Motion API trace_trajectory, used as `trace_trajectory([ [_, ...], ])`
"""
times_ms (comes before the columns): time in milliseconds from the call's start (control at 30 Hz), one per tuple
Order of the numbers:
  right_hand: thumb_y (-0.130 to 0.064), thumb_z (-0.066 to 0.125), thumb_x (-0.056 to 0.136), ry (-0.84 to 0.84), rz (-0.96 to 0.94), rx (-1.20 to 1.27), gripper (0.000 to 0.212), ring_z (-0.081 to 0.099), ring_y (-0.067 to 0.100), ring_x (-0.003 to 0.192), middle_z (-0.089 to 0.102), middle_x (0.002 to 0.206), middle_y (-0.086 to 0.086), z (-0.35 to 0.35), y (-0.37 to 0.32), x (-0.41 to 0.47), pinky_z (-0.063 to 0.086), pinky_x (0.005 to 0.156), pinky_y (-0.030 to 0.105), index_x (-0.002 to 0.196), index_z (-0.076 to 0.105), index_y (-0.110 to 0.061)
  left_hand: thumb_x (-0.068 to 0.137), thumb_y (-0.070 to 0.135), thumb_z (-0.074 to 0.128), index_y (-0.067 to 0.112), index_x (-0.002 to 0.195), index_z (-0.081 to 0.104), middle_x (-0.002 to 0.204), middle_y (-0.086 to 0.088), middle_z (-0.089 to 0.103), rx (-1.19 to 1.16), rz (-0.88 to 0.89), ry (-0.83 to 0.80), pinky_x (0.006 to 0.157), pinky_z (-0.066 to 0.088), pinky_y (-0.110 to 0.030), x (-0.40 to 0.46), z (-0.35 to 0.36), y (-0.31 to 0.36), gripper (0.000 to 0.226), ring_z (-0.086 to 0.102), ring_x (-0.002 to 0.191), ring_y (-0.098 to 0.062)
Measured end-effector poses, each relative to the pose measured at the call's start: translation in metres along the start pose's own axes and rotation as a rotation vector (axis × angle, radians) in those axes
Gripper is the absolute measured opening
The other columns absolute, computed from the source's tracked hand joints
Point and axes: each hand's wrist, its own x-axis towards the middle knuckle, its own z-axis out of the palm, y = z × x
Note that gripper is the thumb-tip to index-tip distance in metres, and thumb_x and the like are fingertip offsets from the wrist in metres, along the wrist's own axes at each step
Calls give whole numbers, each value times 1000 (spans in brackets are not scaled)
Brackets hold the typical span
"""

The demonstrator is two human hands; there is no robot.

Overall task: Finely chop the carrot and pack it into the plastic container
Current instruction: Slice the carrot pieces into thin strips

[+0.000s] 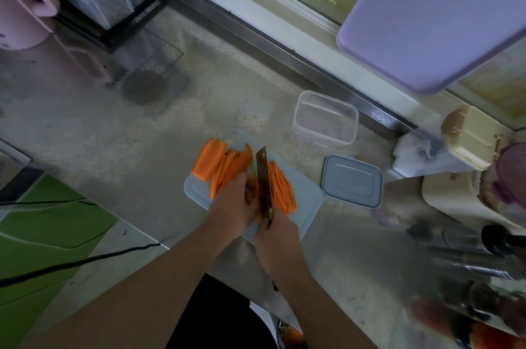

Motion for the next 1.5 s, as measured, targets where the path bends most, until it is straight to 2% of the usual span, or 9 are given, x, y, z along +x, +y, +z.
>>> trace_trajectory([
  [100,-19,41,100,9,18,-18,14,55,11,66,58,80,-3,3,-1,2,38,53,23,90,50,-21,92,16,73,26,99,59,81,0,64,-55,23,-42,69,58,-53,3,-3,-6,18,66,73,-22],
  [233,-27,41,104,23,29,-3,16,60,13,68,61,82,-2,8,1,3,47,56,28,93,51,-22,96,20,72,22,100,60,79,3,63,-54,125,-31,66,56,-44,1,-4,-11,13,63,68,-13],
  [333,-33,39,106,26,22,0,23,58,13,66,61,80,0,8,3,6,45,58,30,91,52,-21,98,22,70,26,99,58,78,4,62,-62,143,-30,63,55,-41,1,-4,-16,12,62,66,-12],
  [533,-32,39,107,43,-12,-57,18,57,13,60,60,75,-2,8,5,5,44,52,28,93,49,-24,95,21,71,28,100,60,77,5,63,-108,160,-21,60,56,-49,4,-1,-22,14,65,64,-17],
  [767,-28,40,107,82,-58,-57,17,50,11,50,55,66,-3,2,5,-1,37,44,22,91,46,-25,93,21,72,29,99,61,74,7,62,-130,190,32,59,56,-49,5,5,-31,15,64,62,-15],
  [933,-26,42,108,92,-68,-16,13,57,2,57,56,64,-4,-4,7,-8,42,47,19,97,50,-28,94,20,70,30,98,62,74,6,61,-163,202,48,58,56,-48,4,8,-31,14,63,61,-17],
  [1067,-28,43,107,84,-65,-42,18,53,6,53,55,61,-3,1,8,-11,39,48,22,90,49,-28,94,19,69,32,96,59,73,6,61,-174,195,44,56,54,-50,4,9,-33,17,64,59,-17],
  [1233,-29,42,107,76,-50,-52,14,57,13,55,60,66,-2,7,5,-11,43,50,25,98,53,-29,96,24,68,29,93,59,72,4,62,-189,182,28,55,53,-50,4,8,-35,11,65,61,-18],
  [1500,-25,42,107,61,-28,-49,14,56,9,54,58,65,-6,9,0,-17,42,49,21,98,47,-35,96,25,70,26,90,59,70,3,62,-210,163,51,54,54,-51,4,8,-32,13,63,59,-20],
])
